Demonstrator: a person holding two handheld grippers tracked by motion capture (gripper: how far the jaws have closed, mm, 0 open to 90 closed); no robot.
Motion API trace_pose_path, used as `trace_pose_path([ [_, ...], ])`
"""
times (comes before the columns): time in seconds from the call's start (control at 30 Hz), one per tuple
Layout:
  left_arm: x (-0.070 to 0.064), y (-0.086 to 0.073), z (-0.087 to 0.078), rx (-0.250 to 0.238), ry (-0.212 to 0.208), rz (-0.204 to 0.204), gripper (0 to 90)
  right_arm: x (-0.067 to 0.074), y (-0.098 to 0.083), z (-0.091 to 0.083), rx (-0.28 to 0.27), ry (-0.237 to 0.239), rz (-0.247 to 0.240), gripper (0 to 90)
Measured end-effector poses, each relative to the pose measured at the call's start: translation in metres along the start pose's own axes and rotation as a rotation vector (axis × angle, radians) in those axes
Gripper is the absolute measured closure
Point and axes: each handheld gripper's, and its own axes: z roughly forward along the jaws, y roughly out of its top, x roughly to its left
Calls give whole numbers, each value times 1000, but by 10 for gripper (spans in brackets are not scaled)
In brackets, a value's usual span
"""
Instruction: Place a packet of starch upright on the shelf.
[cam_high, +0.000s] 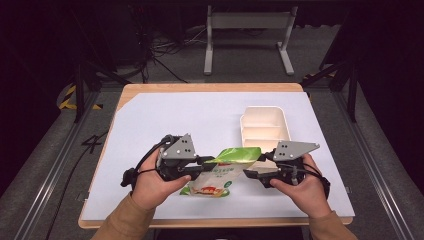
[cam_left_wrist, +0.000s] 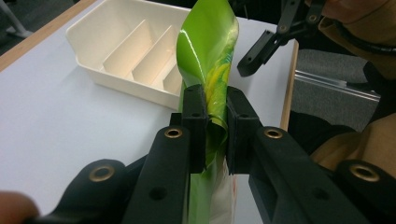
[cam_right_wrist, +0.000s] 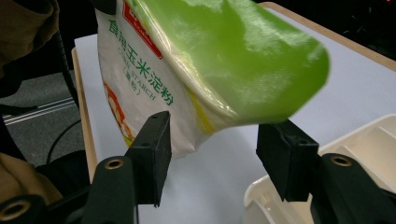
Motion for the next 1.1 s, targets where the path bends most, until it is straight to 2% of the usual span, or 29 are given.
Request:
trace_pose_path([
  [0.33,-4,1,3,-24,-28,20,810,3,-1,8,-16,72,22,467],
  [0.5,-5,1,4,-26,-36,25,811,3,0,8,-28,94,33,547],
  [0.57,-4,1,4,-27,-40,26,810,2,0,7,-37,98,42,608],
  [0.63,-4,1,4,-25,-38,27,809,2,0,4,-41,121,56,691],
  [0.67,-4,1,4,-25,-37,26,809,2,0,4,-41,121,56,691],
  [0.73,-4,1,4,-25,-36,27,808,2,1,2,-43,132,59,749],
  [0.8,-4,1,4,-26,-34,27,807,3,2,1,-35,129,46,801],
  [1.0,1,-2,5,-34,-32,10,799,5,7,0,12,99,27,851],
  [1.07,2,-3,4,-59,-33,6,806,5,10,0,35,90,25,859],
  [1.1,3,-3,1,-92,-53,-4,820,6,11,0,49,85,20,862],
])
